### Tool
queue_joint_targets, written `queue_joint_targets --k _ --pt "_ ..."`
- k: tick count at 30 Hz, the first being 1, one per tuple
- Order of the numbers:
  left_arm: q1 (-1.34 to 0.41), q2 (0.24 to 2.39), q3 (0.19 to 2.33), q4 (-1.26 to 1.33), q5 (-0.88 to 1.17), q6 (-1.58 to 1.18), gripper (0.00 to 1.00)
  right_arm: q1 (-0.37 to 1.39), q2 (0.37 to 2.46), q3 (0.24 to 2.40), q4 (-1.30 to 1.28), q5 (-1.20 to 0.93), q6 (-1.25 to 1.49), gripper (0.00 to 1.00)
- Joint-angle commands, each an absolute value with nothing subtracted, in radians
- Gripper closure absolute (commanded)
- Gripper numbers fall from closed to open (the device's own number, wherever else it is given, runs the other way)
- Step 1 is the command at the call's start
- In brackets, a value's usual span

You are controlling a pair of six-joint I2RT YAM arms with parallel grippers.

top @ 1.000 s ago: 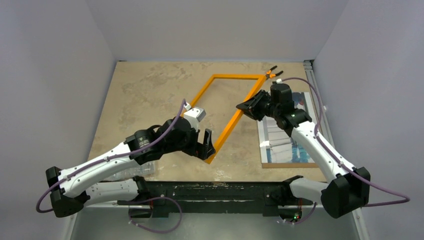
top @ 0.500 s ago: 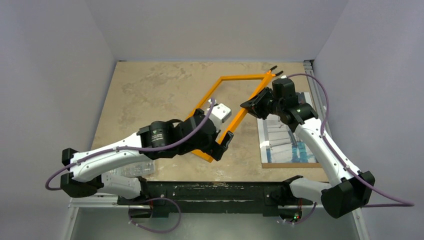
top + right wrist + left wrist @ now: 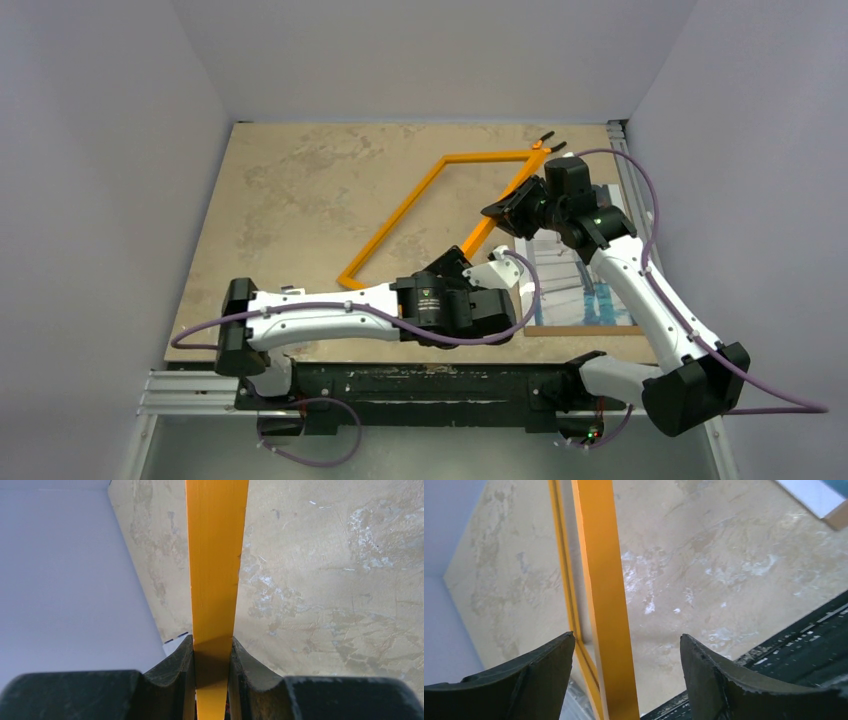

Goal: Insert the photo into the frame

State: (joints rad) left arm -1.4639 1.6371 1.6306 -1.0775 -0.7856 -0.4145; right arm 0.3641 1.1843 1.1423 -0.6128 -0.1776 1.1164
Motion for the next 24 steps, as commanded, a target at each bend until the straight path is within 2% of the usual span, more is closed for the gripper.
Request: queue_joint_targets --k 1,7,10,15,18,21,23,24 --pt "-1.474 1.703 1.733 -1.236 -0.963 -0.485 0.27 0.368 1.156 1.159 -0.603 -0.162 1.082 1.00" --pt "-1.477 1.767 1.794 -1.332 -1.028 -0.540 0.41 0.367 1.152 1.126 -0.581 -0.177 1.091 1.00" --pt "-1.477 1.781 1.794 -1.336 -1.023 -0.538 0.53 0.367 1.150 1.112 -0.570 -0.183 1.094 1.00" --pt "-1.477 1.812 1.810 -1.374 -1.044 -0.558 0.81 0.367 1.146 1.101 -0.558 -0.195 1.090 1.00" --pt "-1.477 1.822 1.831 -1.401 -1.052 -0.562 0.94 0.368 1.142 1.095 -0.533 -0.211 1.081 1.00" --pt "-1.475 1.822 1.845 -1.418 -1.066 -0.567 1.00 0.368 1.136 1.091 -0.498 -0.233 1.052 0.97" --pt "-1.476 1.818 1.849 -1.415 -1.068 -0.554 1.00 0.367 1.129 1.084 -0.482 -0.237 1.039 0.95" --pt "-1.474 1.818 1.854 -1.414 -1.069 -0.547 1.00 0.367 1.123 1.080 -0.477 -0.238 1.034 0.84"
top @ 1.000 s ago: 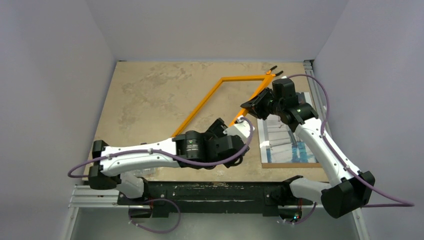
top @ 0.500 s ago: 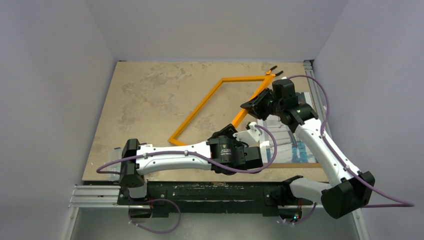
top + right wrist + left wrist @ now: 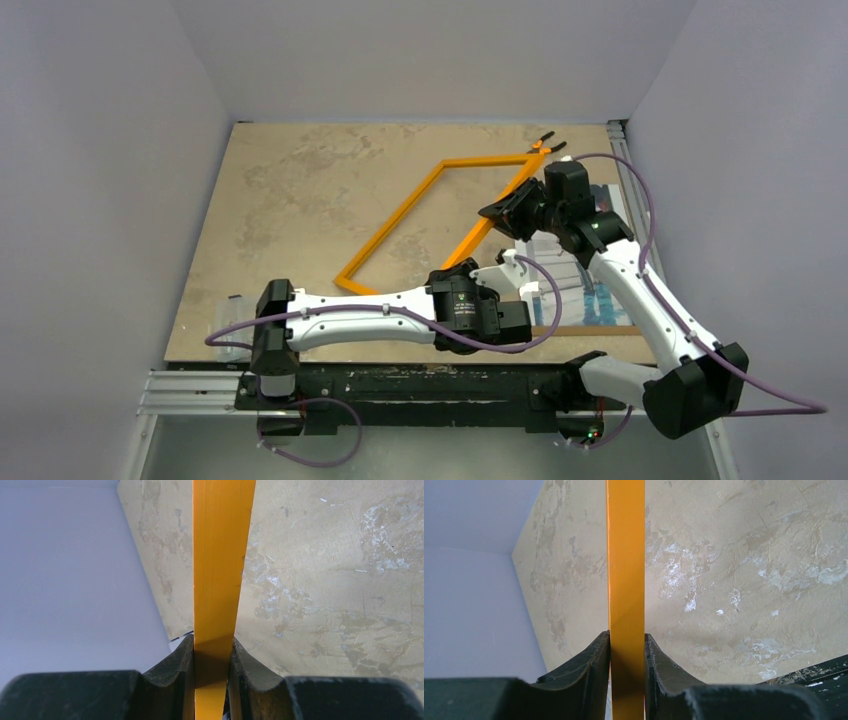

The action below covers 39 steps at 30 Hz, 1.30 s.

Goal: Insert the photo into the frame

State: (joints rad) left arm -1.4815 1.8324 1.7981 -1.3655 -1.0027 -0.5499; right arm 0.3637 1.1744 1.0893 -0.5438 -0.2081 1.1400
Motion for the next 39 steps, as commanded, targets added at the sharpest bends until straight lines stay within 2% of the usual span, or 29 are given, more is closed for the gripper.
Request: queue_joint_targets --k 1,6,9,12,17,28,39 --pt "-1.473 1.815 1.861 -1.416 -1.068 -0.542 1.00 0.367 1.122 1.077 -0.475 -0.238 1.029 0.75" --pt "-1.453 1.789 1.880 -1.396 -1.018 -0.510 1.00 0.368 1.091 1.068 -0.481 -0.227 0.999 0.33" --pt "-1.439 1.760 1.871 -1.361 -0.965 -0.477 1.00 0.368 1.063 1.070 -0.496 -0.224 0.989 0.18" --pt "-1.420 1.734 1.870 -1.342 -0.915 -0.456 1.00 0.368 1.030 1.088 -0.539 -0.186 0.971 0.09" --pt "-1.380 1.669 1.870 -1.290 -0.838 -0.423 1.00 0.367 0.980 1.126 -0.593 -0.143 0.941 0.05" --pt "-1.213 1.534 1.902 -1.244 -0.634 -0.404 1.00 0.367 0.925 1.148 -0.641 -0.130 0.932 0.04" --pt "-0.995 1.346 1.767 -1.122 -0.383 -0.483 1.00 0.368 0.905 1.059 -0.636 -0.160 0.915 0.05"
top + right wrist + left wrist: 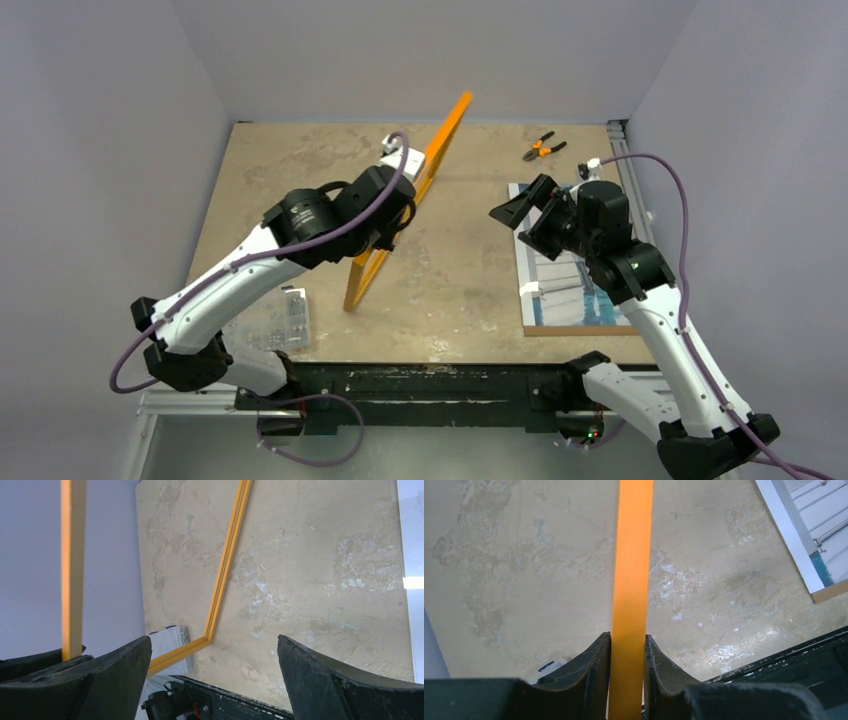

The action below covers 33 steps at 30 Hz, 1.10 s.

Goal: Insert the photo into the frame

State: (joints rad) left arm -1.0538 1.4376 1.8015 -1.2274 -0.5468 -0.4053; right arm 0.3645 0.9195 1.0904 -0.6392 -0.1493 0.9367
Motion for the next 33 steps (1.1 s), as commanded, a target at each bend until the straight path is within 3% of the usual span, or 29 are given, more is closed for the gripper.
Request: queue_joint_targets --k 1,12,33 --pt "-0.978 1.334 1.759 -1.113 -0.367 -0.488 1.00 0.367 0.905 1.049 -0.630 -0.164 0.914 0.05" --pt "-0.823 1.221 1.658 -1.075 -0.280 -0.574 1.00 0.367 0.923 0.984 -0.629 -0.150 0.868 0.06" --pt "-0.657 0.991 1.051 -0.837 -0.215 -0.744 1.00 0.367 1.062 0.854 -0.609 -0.125 0.729 0.09"
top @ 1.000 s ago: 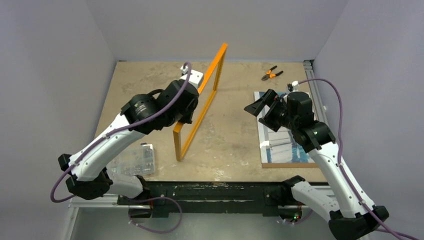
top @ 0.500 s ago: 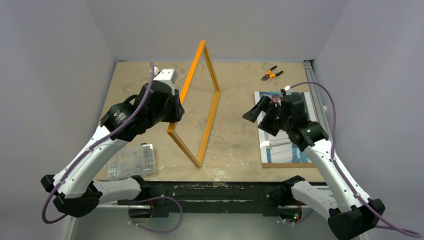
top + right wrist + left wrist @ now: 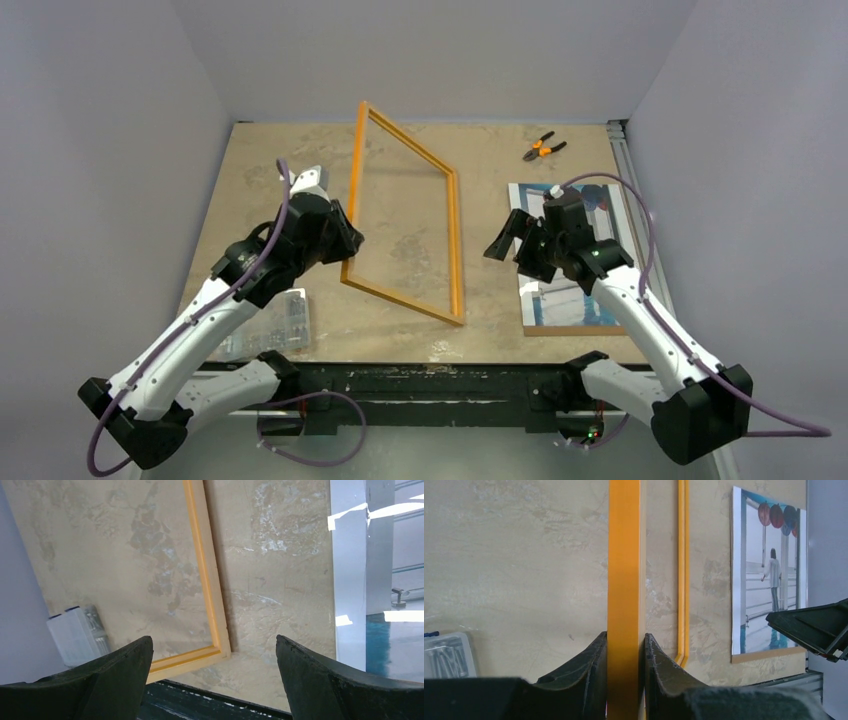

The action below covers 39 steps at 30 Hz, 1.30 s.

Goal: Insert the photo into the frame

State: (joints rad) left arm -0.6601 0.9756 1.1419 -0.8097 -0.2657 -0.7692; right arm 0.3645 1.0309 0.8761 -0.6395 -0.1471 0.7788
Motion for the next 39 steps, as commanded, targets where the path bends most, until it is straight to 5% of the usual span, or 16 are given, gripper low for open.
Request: queue_joint_targets --k 1,10,27,31,35,39 --pt "-0.656 0.990 1.030 -0.826 -0.211 -0.742 1.00 0.367 1.073 0.850 -0.604 -0.121 0.723 0.09" --pt "-0.656 0.981 0.839 -0.714 -0.181 -0.746 1.00 0.368 1.185 0.807 -0.541 -0.097 0.660 0.13" --pt "-0.655 1.091 0.677 -0.561 -0.192 -0.737 1.00 0.409 1.422 0.759 -0.425 -0.083 0.612 0.41" --pt "-0.655 1.149 0.672 -0.538 -0.204 -0.728 1.00 0.436 1.457 0.758 -0.420 -0.044 0.616 0.52" --pt "-0.655 1.205 0.671 -0.502 -0.204 -0.716 1.00 0.444 1.456 0.749 -0.417 -0.017 0.625 0.77" --pt "-0.655 1.276 0.689 -0.477 -0.212 -0.700 1.00 0.445 1.448 0.749 -0.423 -0.003 0.633 0.90"
